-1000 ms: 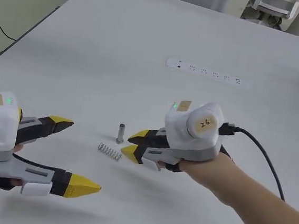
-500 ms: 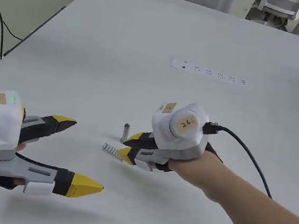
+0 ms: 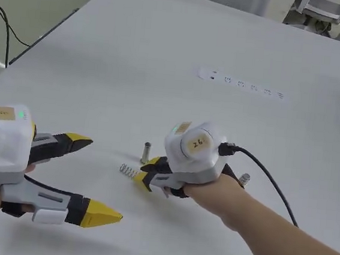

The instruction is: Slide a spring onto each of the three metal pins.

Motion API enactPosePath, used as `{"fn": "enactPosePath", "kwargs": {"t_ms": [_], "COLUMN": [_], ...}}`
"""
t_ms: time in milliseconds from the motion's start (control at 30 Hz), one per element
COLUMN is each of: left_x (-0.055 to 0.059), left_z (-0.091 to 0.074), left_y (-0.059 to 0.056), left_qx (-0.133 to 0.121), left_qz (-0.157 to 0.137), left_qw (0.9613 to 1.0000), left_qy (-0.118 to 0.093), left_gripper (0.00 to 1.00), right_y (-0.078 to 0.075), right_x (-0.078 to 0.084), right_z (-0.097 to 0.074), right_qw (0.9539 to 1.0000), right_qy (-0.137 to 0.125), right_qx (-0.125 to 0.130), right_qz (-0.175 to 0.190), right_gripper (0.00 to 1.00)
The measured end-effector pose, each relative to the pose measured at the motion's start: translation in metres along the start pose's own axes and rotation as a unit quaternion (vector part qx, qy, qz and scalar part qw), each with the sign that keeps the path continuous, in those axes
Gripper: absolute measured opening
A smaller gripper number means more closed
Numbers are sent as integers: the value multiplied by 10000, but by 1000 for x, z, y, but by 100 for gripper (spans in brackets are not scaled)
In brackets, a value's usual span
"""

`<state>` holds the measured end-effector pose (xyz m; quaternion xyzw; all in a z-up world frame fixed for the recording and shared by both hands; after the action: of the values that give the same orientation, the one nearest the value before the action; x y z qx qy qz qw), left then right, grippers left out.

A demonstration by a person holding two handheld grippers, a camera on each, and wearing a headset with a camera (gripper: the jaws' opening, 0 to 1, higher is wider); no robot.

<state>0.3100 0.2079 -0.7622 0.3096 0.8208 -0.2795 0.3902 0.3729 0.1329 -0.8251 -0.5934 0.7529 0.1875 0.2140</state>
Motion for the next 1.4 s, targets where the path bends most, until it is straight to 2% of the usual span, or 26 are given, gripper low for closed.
{"fn": "enactPosePath", "kwargs": {"t_ms": [200, 433, 967, 1233, 1400], "left_x": [2, 4, -4, -8, -10], "left_z": [-3, -3, 7, 12, 16], "left_y": [2, 1, -6, -7, -13], "left_qx": [-35, -39, 101, 188, 341], "left_qz": [-27, -29, 35, 55, 86], "left_qw": [10000, 10000, 9999, 9998, 9994], "left_qy": [8, 47, 8, -5, 3], "left_gripper": [96, 95, 94, 92, 88], "right_y": [2, 1, 3, 8, 11], "right_x": [6, 6, 6, 11, 20], "right_z": [4, 4, -43, -64, -76], "right_qw": [10000, 10000, 9988, 9982, 9977], "right_qy": [83, 32, -213, -300, -294], "right_qx": [-11, -5, 55, 96, 125], "right_qz": [-19, -51, -446, -514, -598], "right_gripper": [9, 8, 8, 8, 8]}}
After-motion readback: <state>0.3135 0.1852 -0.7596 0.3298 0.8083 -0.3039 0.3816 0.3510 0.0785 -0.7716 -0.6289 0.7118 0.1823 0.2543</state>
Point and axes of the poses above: the centre of the closed fingertips' face, and the gripper's own axes: z roughly forward along the fingers, y roughly to its left, x roughly out of its underside, the point moved 4 cm from there along -z, roughly backward along the fingers, and after that the axes turned 12 degrees about y, right-handed, at the moved point
